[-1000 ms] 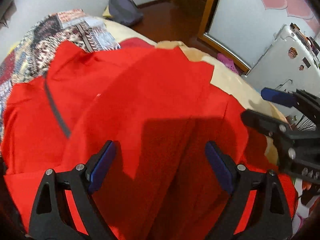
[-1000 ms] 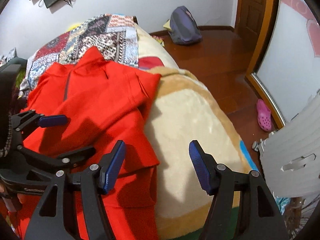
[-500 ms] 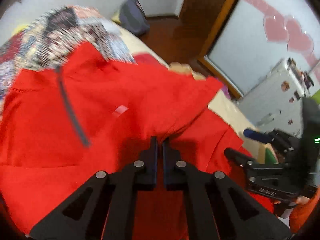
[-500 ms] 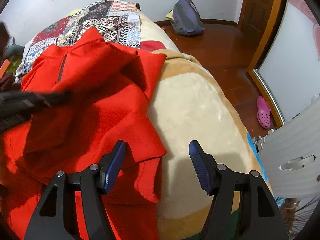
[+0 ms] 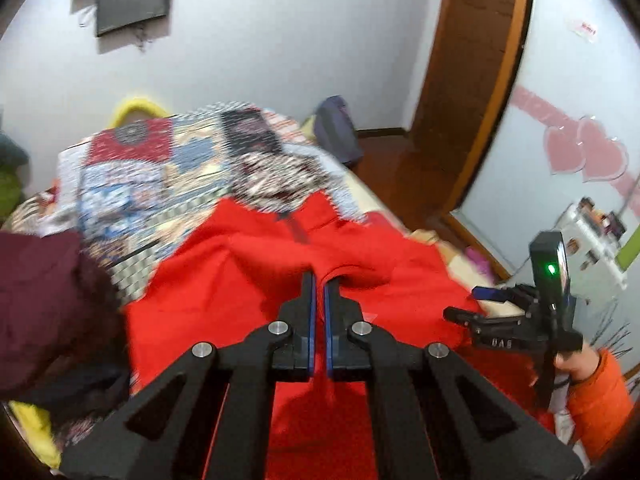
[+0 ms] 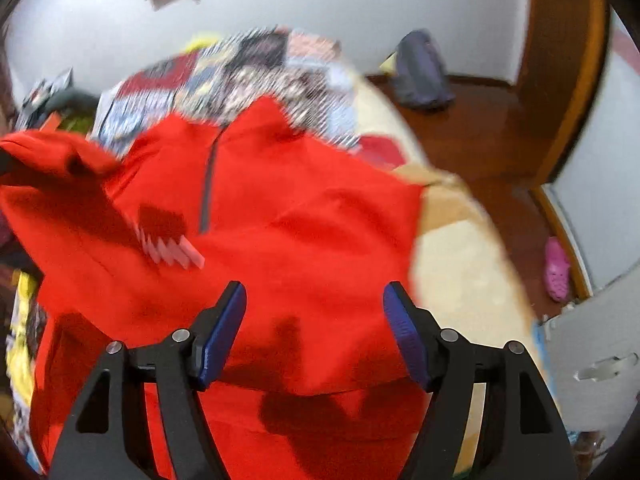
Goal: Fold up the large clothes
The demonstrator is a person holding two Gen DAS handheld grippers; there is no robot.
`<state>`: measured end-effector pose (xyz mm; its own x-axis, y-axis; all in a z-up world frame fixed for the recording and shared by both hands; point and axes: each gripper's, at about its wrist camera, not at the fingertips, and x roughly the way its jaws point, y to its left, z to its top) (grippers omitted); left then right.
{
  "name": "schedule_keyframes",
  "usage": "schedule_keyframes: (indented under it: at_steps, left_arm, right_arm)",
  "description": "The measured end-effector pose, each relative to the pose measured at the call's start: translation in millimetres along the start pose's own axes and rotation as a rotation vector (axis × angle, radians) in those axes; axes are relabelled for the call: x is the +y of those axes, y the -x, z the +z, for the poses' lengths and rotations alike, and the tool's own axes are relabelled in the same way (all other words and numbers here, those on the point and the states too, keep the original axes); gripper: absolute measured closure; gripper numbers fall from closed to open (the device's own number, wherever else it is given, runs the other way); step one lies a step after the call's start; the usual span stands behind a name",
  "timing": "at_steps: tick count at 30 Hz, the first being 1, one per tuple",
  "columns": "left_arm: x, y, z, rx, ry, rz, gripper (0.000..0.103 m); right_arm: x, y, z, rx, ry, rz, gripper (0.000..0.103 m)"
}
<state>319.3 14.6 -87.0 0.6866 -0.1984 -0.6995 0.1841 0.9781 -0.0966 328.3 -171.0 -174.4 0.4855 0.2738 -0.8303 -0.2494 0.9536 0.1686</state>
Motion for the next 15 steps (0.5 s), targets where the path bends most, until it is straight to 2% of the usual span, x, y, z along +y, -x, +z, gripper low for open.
schedule_keyframes:
  at_steps: [2,5,7,8,9,10,11,13,15]
  left_arm:
    - [12.0,0.9,-20.1,0.025,0.001,0.033,0.101]
    - [36.3,-6.4,-60.5,0.115,0.044,0.076,0.100]
    - [56.7,-22.7,-89.6,0.193,0.086,0.126,0.097]
    - [70.2,-32.4,-103.3,0.234,0.103,0.157,0.092]
    - [81.5,-41.5,-116.8,0.275,0.121,0.174,0.083]
    - [92.7,-48.2,-128.7,0.306,0.154,0.183,0.080]
    - [105.1,-51.5,-139.1,0.323,0.199,0.184,0.075]
    - [124.0,-43.6,-145.4,0.290,0.293,0.152,0.074]
    - [138.6,-33.6,-146.2,0.266,0.360,0.170,0.074]
  right_arm:
    - [11.1,-20.8,-8.3,0.065,0.031,0.008,0.036]
    - [18.8,-44.1,-22.1,0.155,0.052,0.033,0.036]
    - [25.7,-49.3,-29.6,0.164,0.081,0.006,0.035]
    - [29.8,-48.7,-32.3,0.154,0.106,-0.011,0.035]
    - [33.1,-47.4,-33.6,0.151,0.124,-0.022,0.035]
    - [35.2,-46.6,-34.1,0.152,0.132,-0.025,0.035]
    - [36.4,-46.3,-35.2,0.151,0.134,-0.028,0.035]
    - [34.3,-47.6,-35.6,0.154,0.129,-0.023,0.034]
    - [31.3,-47.9,-36.6,0.156,0.114,-0.011,0.034]
